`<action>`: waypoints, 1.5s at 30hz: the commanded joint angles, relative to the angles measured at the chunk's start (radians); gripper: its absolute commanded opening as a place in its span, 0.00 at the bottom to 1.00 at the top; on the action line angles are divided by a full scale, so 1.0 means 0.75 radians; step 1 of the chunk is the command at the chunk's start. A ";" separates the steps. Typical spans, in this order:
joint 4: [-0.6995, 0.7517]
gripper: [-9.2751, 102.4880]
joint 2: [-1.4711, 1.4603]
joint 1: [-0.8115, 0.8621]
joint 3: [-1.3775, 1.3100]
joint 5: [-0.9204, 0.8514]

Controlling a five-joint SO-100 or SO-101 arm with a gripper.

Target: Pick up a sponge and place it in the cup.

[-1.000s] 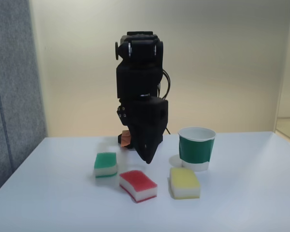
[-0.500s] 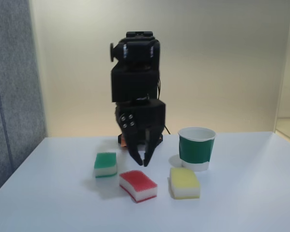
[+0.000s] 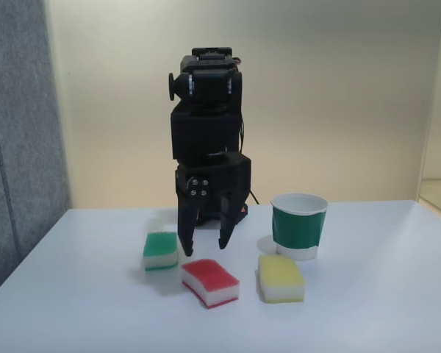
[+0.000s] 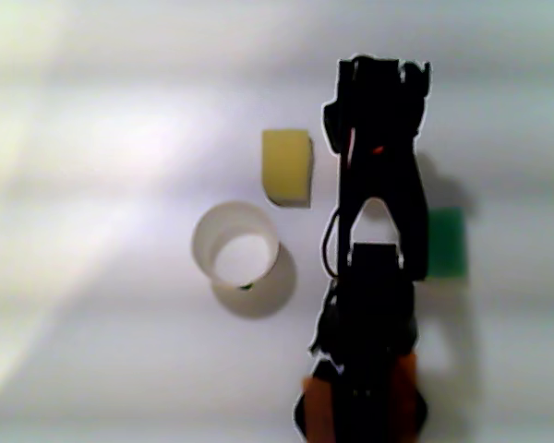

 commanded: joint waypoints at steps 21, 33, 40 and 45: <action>-0.106 0.41 -0.037 -0.112 0.108 -0.108; -0.278 0.40 -0.145 -0.086 0.155 -0.170; -0.290 0.36 -0.135 -0.059 0.192 -0.252; -0.278 0.32 -0.115 -0.037 0.198 -0.292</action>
